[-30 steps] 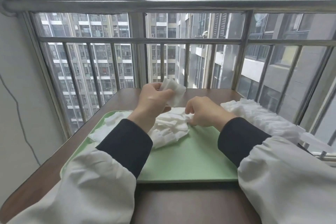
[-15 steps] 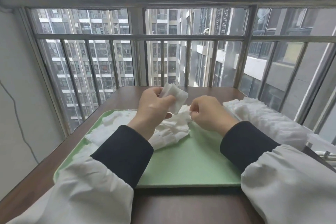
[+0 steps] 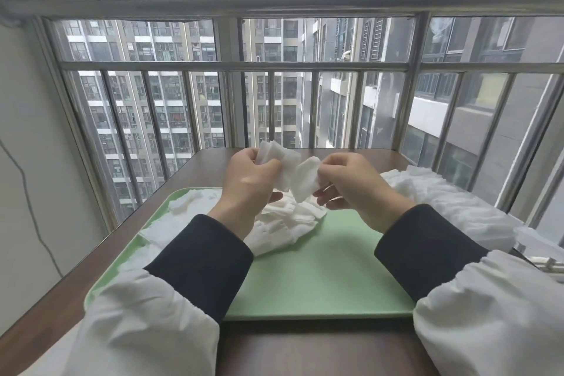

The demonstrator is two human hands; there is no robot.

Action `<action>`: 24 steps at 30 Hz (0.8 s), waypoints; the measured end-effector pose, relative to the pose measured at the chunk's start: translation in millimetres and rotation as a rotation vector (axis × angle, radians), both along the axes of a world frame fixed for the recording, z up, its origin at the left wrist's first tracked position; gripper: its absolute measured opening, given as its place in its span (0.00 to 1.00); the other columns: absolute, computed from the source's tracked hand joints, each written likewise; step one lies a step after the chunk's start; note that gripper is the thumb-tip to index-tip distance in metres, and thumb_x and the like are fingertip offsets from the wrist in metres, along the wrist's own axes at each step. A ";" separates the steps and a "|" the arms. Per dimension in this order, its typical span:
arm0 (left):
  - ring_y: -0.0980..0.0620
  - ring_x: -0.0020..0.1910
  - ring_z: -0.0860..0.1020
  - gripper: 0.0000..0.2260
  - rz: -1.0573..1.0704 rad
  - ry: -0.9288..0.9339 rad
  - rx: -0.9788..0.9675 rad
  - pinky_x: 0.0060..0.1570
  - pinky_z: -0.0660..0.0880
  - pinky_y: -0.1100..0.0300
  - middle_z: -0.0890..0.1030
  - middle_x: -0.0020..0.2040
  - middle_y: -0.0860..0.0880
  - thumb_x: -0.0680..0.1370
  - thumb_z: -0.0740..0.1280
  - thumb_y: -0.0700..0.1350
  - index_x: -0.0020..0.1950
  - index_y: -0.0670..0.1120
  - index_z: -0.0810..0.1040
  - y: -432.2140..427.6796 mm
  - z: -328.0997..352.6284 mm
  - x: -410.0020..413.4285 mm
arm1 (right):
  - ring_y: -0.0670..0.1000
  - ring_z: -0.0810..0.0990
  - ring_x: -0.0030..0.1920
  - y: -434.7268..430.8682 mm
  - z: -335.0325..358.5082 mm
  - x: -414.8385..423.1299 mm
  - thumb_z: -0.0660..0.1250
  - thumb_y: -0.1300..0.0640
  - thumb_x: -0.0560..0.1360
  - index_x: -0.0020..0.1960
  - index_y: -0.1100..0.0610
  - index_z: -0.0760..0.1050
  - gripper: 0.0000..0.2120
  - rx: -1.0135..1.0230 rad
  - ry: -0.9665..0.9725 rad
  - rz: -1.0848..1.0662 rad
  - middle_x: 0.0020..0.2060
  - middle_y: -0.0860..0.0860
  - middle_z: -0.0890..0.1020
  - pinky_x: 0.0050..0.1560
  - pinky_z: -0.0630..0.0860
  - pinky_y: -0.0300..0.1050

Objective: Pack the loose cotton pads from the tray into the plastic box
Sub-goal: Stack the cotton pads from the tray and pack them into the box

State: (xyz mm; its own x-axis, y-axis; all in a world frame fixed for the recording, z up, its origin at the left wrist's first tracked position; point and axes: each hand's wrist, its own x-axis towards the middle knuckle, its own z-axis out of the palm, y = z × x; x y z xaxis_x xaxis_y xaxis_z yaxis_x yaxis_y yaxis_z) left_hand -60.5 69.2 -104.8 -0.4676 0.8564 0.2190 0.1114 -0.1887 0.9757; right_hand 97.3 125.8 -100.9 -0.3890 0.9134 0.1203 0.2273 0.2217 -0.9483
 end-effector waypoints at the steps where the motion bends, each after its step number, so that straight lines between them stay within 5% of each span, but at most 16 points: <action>1: 0.48 0.45 0.82 0.07 -0.004 0.008 -0.004 0.36 0.83 0.60 0.82 0.47 0.46 0.77 0.66 0.36 0.48 0.47 0.79 -0.1 -0.4 -0.2 | 0.50 0.81 0.28 0.7 -1.1 0.4 0.61 0.64 0.73 0.42 0.57 0.74 0.05 -0.001 -0.026 -0.003 0.28 0.50 0.82 0.32 0.75 0.40; 10: 0.46 0.44 0.83 0.09 -0.076 0.034 -0.007 0.35 0.83 0.59 0.82 0.46 0.45 0.76 0.67 0.33 0.46 0.48 0.78 -1.8 -2.5 4.2 | 0.52 0.80 0.30 -0.3 -0.5 -1.3 0.61 0.65 0.73 0.40 0.61 0.78 0.08 -0.195 0.093 0.065 0.33 0.55 0.82 0.33 0.78 0.44; 18: 0.44 0.50 0.84 0.07 -0.022 -0.013 0.023 0.37 0.82 0.60 0.82 0.51 0.44 0.77 0.66 0.36 0.50 0.47 0.78 -0.2 -2.1 -1.5 | 0.48 0.78 0.30 0.8 3.0 2.7 0.62 0.65 0.74 0.42 0.57 0.79 0.08 -0.050 0.098 0.017 0.31 0.48 0.82 0.32 0.77 0.41; 24: 0.47 0.46 0.83 0.07 -0.051 0.030 -0.056 0.35 0.82 0.60 0.82 0.50 0.45 0.78 0.68 0.36 0.50 0.48 0.78 0.0 -4.1 0.9 | 0.57 0.76 0.37 -2.4 7.6 -0.2 0.57 0.69 0.73 0.46 0.60 0.82 0.15 -0.146 0.315 0.155 0.41 0.58 0.78 0.35 0.75 0.47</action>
